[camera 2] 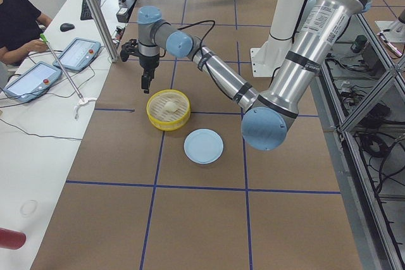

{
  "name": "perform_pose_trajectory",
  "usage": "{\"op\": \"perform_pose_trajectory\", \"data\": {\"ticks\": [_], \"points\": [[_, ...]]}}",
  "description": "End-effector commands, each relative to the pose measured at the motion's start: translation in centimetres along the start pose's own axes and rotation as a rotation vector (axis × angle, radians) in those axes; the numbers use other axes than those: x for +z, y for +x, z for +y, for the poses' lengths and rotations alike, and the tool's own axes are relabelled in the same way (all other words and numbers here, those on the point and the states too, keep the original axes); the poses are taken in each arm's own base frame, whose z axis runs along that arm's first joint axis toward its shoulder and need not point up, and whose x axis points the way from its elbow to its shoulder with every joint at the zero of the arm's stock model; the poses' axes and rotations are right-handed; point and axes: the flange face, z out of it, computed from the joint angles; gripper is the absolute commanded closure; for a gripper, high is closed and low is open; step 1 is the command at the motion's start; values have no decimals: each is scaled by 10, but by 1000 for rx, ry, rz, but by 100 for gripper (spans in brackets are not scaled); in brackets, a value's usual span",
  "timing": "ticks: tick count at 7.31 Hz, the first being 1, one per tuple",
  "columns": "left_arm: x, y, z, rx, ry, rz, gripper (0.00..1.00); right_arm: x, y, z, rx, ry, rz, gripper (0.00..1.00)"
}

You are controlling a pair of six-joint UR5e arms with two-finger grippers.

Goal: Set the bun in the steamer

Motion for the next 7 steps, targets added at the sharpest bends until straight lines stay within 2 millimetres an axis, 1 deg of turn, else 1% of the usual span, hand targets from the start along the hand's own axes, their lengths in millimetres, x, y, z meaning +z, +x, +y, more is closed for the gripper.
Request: {"op": "perform_pose_trajectory", "data": {"ticks": [1,2,3,4,5,6,7], "points": [[17,-94,27,156,-66,36,0,0,0,0,0,0,0,0],[28,-150,41,146,-70,55,0,0,0,0,0,0,0,0],[47,-209,77,160,-61,49,0,0,0,0,0,0,0,0],[79,-240,111,131,-85,103,0,0,0,0,0,0,0,0],[103,-264,128,77,-133,107,0,0,0,0,0,0,0,0],[121,-287,164,35,-178,101,0,1,-1,0,-1,-1,0,0],[109,-308,173,-5,-158,94,0,0,0,0,0,0,0,0]]}}
